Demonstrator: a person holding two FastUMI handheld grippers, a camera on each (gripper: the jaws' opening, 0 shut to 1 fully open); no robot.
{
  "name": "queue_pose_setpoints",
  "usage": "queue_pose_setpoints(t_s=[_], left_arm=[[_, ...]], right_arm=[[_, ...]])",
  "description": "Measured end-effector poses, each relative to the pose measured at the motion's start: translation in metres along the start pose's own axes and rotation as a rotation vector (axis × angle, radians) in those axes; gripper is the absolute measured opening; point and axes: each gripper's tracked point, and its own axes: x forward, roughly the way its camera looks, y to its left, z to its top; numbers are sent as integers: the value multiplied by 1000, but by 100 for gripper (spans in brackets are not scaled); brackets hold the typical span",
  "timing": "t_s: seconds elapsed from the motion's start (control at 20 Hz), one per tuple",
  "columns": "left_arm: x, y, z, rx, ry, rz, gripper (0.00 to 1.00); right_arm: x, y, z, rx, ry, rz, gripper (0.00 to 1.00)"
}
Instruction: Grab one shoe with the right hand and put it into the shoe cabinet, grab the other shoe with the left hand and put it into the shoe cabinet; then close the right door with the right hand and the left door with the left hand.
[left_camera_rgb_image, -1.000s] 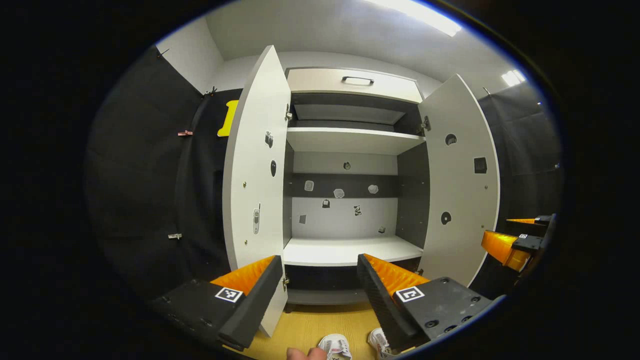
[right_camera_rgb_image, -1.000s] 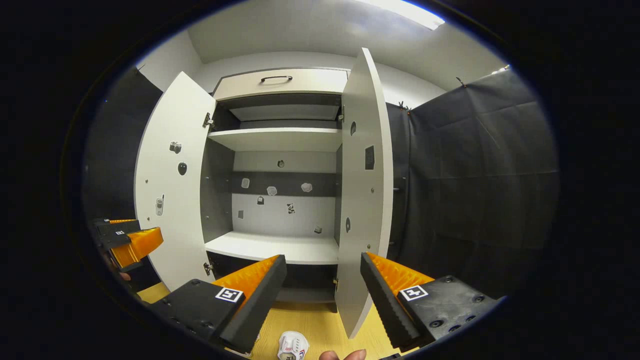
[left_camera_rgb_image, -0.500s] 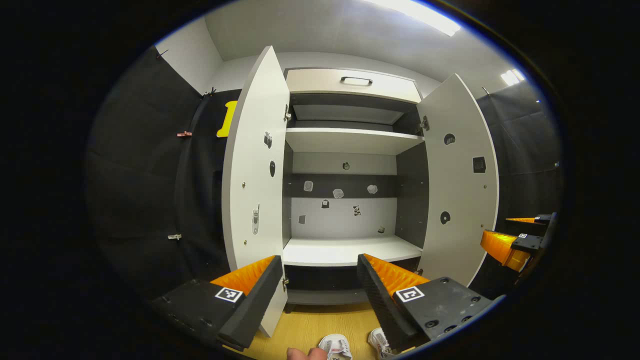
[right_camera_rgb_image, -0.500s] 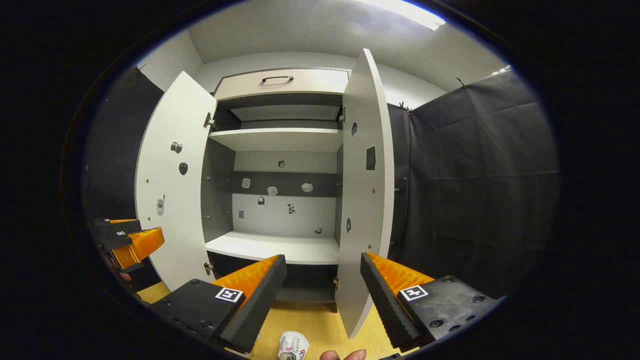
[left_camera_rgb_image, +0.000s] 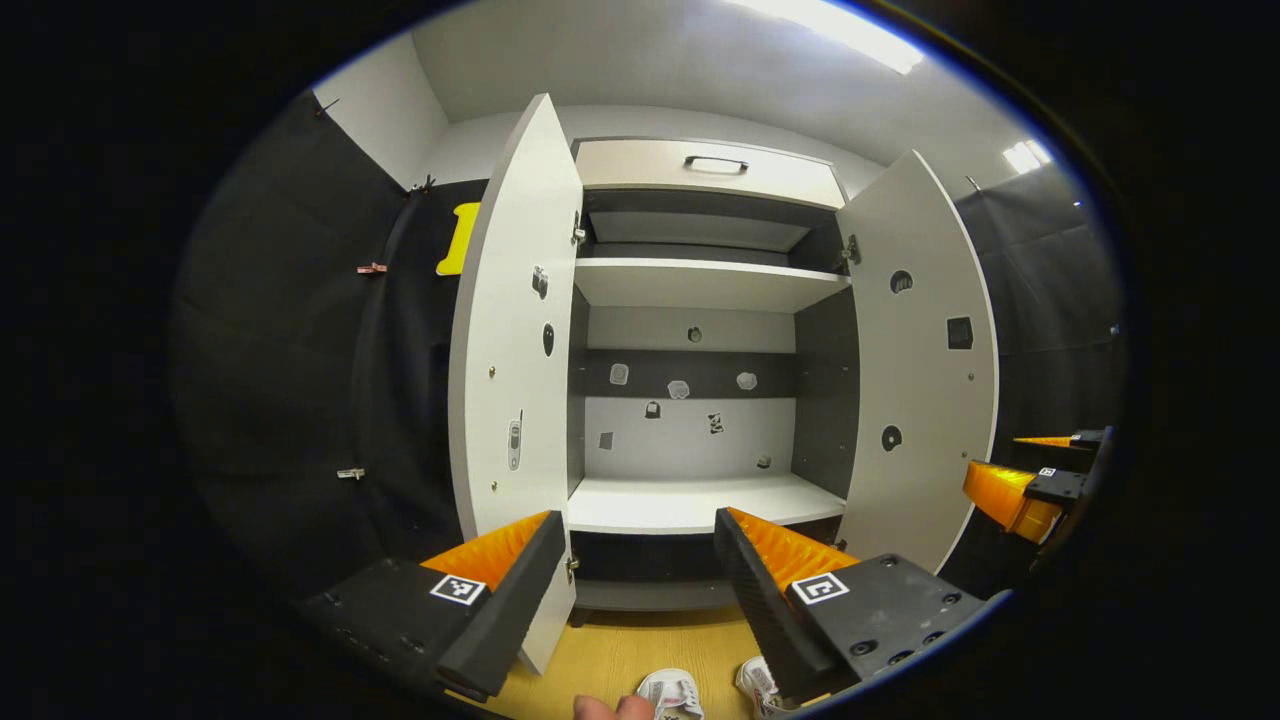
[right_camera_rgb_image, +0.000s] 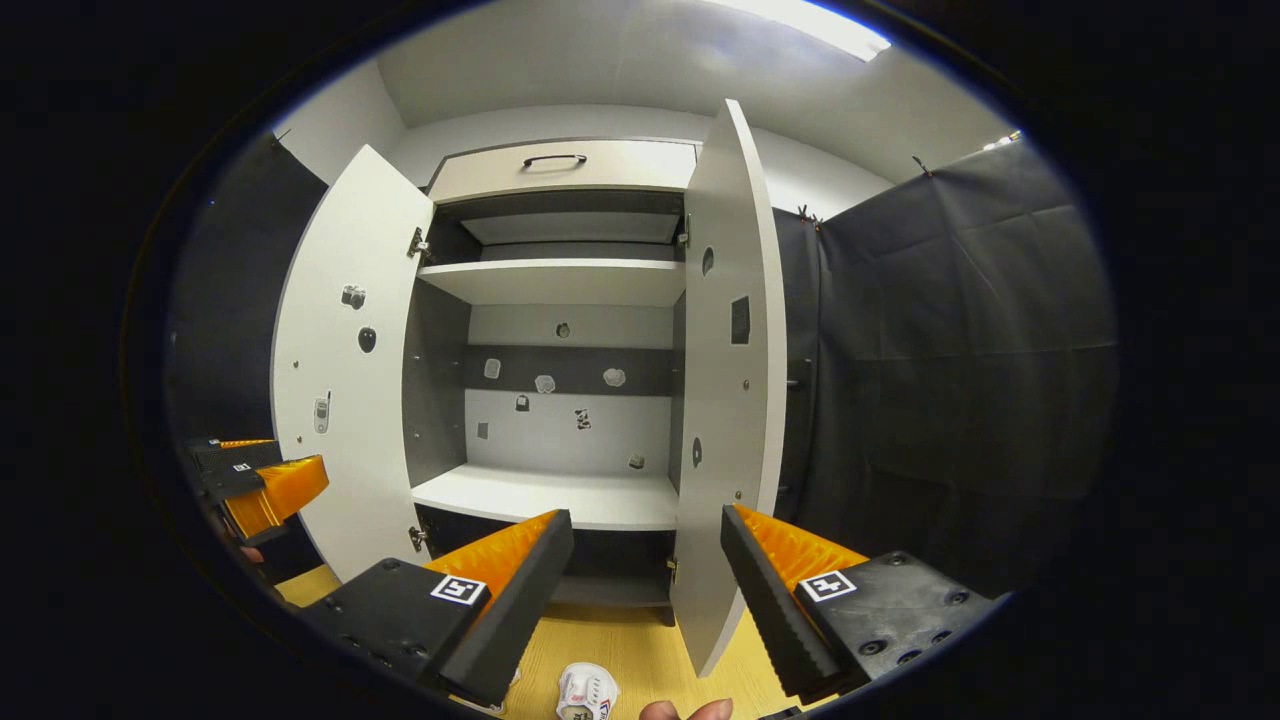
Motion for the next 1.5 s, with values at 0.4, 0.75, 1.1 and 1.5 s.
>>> queue_pose_setpoints(t_s=[0.4,0.75,1.1,1.5], left_arm=[[-3,19,-9,40,-16,37,95],[-8,32,-21,63,-16,69,95],[-13,33,-35,90,16,78,95],[-10,50,-49,107,47,112,95]], right_arm=[[-18,39,-88,29,202,99,98],[-50,70,-214,111,467,154,98],[-64,87,-330,164,667,166,100],[-51,96,-428,168,807,110,76]])
